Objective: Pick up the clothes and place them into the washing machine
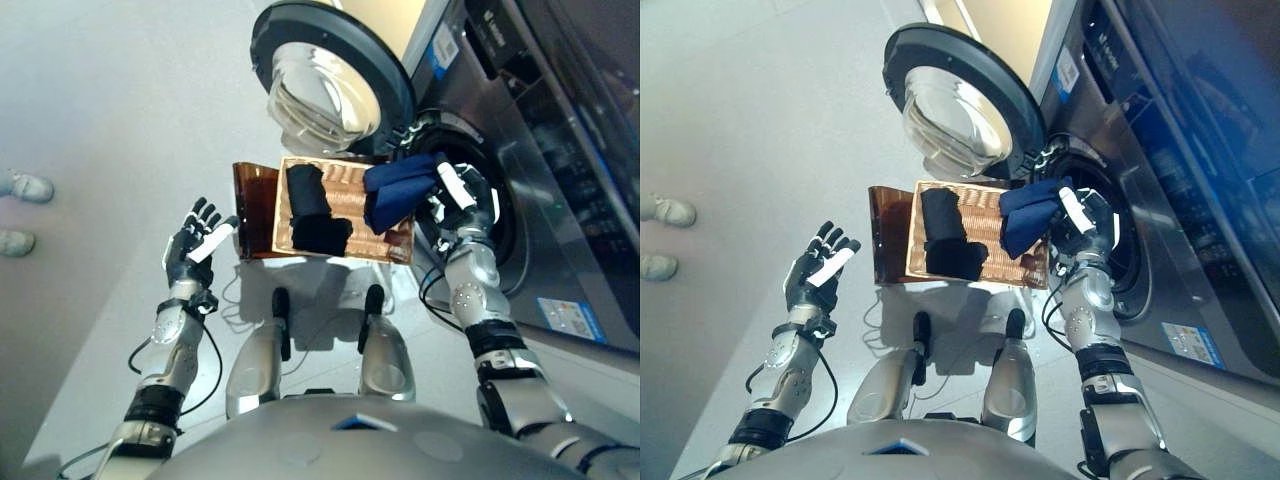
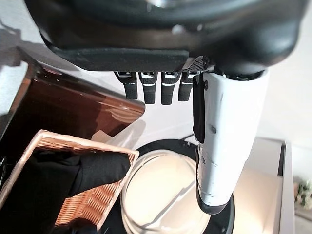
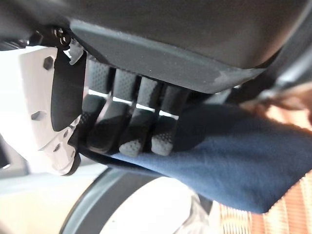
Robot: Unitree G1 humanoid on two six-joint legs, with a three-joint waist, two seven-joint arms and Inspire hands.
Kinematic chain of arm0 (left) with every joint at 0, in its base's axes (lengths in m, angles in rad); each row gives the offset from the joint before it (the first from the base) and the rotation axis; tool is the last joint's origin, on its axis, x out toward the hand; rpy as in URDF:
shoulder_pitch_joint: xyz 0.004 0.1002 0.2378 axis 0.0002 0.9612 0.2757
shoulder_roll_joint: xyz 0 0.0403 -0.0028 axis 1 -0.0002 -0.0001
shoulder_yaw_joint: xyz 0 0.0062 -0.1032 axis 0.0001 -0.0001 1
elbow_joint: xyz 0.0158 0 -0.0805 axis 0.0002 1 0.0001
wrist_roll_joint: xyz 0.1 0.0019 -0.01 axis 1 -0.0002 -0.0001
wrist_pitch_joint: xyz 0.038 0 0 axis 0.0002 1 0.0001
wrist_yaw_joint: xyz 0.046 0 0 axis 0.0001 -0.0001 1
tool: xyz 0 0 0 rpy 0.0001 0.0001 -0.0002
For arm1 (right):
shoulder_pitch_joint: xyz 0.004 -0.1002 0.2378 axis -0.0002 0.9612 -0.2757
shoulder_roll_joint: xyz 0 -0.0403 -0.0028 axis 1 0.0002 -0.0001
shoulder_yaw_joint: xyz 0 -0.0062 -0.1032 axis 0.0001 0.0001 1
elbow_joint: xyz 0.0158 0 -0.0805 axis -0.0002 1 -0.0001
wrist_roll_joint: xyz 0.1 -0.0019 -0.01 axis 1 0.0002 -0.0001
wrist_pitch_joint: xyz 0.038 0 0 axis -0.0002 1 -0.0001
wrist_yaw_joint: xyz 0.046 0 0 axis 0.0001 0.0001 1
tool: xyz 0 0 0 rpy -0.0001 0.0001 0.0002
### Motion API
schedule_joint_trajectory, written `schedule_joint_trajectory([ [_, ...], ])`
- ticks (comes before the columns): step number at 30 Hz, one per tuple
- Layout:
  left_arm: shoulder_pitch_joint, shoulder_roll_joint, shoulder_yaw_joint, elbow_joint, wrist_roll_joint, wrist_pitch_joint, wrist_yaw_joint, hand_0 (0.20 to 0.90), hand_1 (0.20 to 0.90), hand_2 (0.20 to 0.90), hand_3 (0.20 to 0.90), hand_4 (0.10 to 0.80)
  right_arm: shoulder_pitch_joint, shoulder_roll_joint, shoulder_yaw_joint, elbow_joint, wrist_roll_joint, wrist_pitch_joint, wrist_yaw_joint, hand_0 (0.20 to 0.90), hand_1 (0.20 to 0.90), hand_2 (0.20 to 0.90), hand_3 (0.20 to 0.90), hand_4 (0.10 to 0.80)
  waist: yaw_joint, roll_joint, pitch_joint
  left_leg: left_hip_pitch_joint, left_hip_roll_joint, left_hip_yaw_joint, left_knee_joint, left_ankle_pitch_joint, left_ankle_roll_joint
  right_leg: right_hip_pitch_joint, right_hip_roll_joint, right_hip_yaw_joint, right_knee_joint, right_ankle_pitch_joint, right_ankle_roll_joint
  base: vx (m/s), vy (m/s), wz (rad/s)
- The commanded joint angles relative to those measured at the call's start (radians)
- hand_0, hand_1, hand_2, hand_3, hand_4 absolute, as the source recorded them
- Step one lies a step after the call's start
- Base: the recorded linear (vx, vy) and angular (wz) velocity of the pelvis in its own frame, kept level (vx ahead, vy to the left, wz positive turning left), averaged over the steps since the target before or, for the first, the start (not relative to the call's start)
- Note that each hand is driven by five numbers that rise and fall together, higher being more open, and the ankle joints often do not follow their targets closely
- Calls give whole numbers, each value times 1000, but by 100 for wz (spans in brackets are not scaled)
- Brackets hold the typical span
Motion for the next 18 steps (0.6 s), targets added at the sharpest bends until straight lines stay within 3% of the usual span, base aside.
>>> schedule_joint_trajectory([
  [1, -13, 44, 51, -17, 56, -64, -3, 900, 900, 900, 900, 800, -18, -57, -7, -110, -71, -80, 41, 200, 200, 200, 200, 300, -3, -21, -46, 36, 21, -33, -32, 7, -42, 73, 1, 2, -11, -32, -11, 68, -15, -11],
  [5, -11, 40, 57, -14, 60, -66, -8, 900, 900, 900, 900, 800, -3, -54, -2, -110, -80, -73, 53, 200, 200, 200, 200, 300, -5, -30, -53, 70, 30, -24, -54, 11, -43, 107, 7, 0, -39, -29, -8, 38, -16, -10],
  [11, -17, 31, 52, -8, 44, -70, -5, 900, 900, 900, 900, 800, 5, 24, -16, -58, 38, -93, 67, 200, 200, 200, 200, 300, -9, -29, -49, 73, 33, -18, -59, 13, -42, 103, 9, 1, -41, -31, -12, -8, -3, -3],
  [18, -35, 33, 43, -18, -3, -85, 6, 900, 900, 900, 900, 800, -60, 133, 31, 177, 183, -90, 65, 200, 200, 200, 200, 300, -2, 2, 4, -23, 16, -12, -19, 20, -39, 0, 7, 20, -3, -18, -19, -121, 22, -2],
])
